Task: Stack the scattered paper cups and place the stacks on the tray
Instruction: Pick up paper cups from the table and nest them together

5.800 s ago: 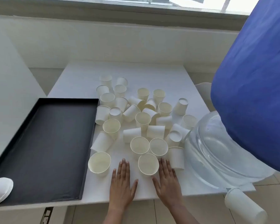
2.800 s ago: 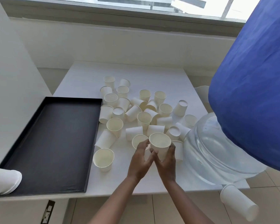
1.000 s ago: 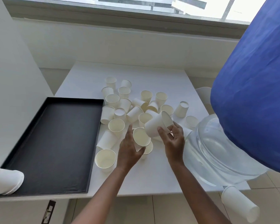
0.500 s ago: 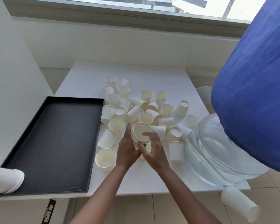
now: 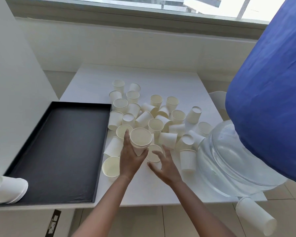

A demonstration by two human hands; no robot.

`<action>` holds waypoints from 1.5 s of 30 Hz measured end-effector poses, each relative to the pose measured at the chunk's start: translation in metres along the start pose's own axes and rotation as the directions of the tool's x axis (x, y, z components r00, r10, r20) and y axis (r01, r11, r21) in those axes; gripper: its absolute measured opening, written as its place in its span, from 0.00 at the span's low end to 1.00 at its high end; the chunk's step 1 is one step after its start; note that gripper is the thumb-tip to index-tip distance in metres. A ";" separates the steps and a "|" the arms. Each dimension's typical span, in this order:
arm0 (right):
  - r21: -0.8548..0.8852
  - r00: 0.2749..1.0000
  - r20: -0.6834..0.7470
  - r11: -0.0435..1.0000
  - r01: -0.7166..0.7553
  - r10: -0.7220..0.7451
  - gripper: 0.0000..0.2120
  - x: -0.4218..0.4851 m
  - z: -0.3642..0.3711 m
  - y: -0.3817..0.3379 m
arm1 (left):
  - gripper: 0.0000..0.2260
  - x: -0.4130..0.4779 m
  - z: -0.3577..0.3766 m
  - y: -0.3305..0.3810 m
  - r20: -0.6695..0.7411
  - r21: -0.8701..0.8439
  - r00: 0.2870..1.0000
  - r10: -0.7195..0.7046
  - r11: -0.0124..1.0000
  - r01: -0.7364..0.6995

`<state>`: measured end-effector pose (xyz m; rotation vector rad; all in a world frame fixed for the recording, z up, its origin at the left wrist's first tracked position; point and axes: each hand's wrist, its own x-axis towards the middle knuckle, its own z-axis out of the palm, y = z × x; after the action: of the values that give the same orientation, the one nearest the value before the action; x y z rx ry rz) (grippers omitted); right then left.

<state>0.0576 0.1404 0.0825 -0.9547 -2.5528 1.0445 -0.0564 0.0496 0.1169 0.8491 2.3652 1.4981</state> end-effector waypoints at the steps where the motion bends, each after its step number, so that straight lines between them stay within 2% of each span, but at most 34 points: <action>1: -0.029 1.000 0.019 1.000 0.000 0.000 0.21 0.000 0.002 0.002 | 0.43 0.000 0.000 -0.001 -0.002 -0.001 1.000 -0.004 1.000 0.004; 3: -0.058 1.000 0.022 0.998 -0.011 0.012 0.16 -0.001 0.005 0.005 | 0.43 0.000 0.000 -0.002 -0.001 -0.004 1.000 -0.008 1.000 0.008; 6: -0.002 0.996 -0.066 0.998 -0.057 0.057 0.08 -0.001 0.008 0.009 | 0.43 -0.001 -0.001 -0.003 -0.004 -0.003 1.000 -0.005 1.000 0.005; 11: 0.154 0.945 -0.307 0.986 -0.068 0.113 0.09 0.001 -0.010 -0.001 | 0.43 -0.001 -0.005 -0.005 -0.009 0.003 1.000 0.008 1.000 -0.008; 13: 0.244 0.903 -0.395 0.967 -0.075 0.170 0.14 0.004 -0.023 -0.009 | 0.43 -0.001 -0.005 -0.006 0.000 0.011 1.000 0.014 1.000 -0.014; 16: 0.362 0.819 -0.539 0.932 0.010 0.200 0.21 0.010 -0.043 -0.025 | 0.42 -0.003 -0.007 -0.007 0.021 0.064 0.999 0.048 0.997 -0.049; 18: 0.409 0.769 -0.612 0.906 0.108 0.184 0.22 0.013 -0.053 -0.036 | 0.42 -0.004 -0.006 -0.007 0.047 0.104 0.996 0.078 0.991 -0.082; 20: 0.446 0.757 -0.638 0.869 0.215 0.140 0.20 0.016 -0.058 -0.048 | 0.42 -0.006 -0.005 -0.005 0.077 0.139 0.992 0.103 0.984 -0.113; 23: 0.455 0.804 -0.593 0.842 0.290 0.044 0.17 0.016 -0.057 -0.061 | 0.43 -0.009 -0.002 -0.002 0.096 0.160 0.988 0.117 0.978 -0.132; 29: 0.212 0.879 -0.446 0.934 0.287 -0.169 0.12 0.010 -0.038 -0.069 | 0.43 -0.008 0.000 0.005 0.104 0.081 0.990 0.090 0.992 -0.099; 32: 0.223 0.915 -0.355 0.933 0.283 -0.193 0.12 0.007 -0.030 -0.068 | 0.44 -0.009 -0.002 0.005 0.114 0.032 0.988 0.107 0.993 -0.112; 33: 0.252 0.930 -0.319 0.929 0.271 -0.185 0.15 0.006 -0.027 -0.068 | 0.45 -0.009 -0.002 0.004 0.116 0.006 0.988 0.105 0.994 -0.106; 36: 0.357 0.969 -0.216 0.914 0.192 -0.119 0.35 0.005 -0.019 -0.069 | 0.44 -0.012 -0.002 0.004 0.104 -0.066 0.992 0.067 0.996 -0.060; 38: 0.426 0.979 -0.192 0.894 0.139 -0.060 0.43 0.006 -0.014 -0.070 | 0.44 -0.012 -0.001 0.003 0.097 -0.112 0.993 0.062 0.992 -0.051; 41: 0.489 0.984 -0.176 0.867 0.099 -0.013 0.46 0.008 -0.010 -0.070 | 0.44 -0.012 -0.003 -0.001 0.114 -0.181 0.991 0.069 0.982 -0.048; 45: 0.465 0.991 -0.134 0.882 0.075 -0.014 0.48 0.009 -0.009 -0.066 | 0.45 -0.010 -0.008 -0.007 0.157 -0.172 0.985 0.067 0.984 -0.039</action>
<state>0.0229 0.1158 0.1344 -0.7910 -2.0584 1.4464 -0.0543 0.0353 0.1136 0.9597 2.0839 1.5590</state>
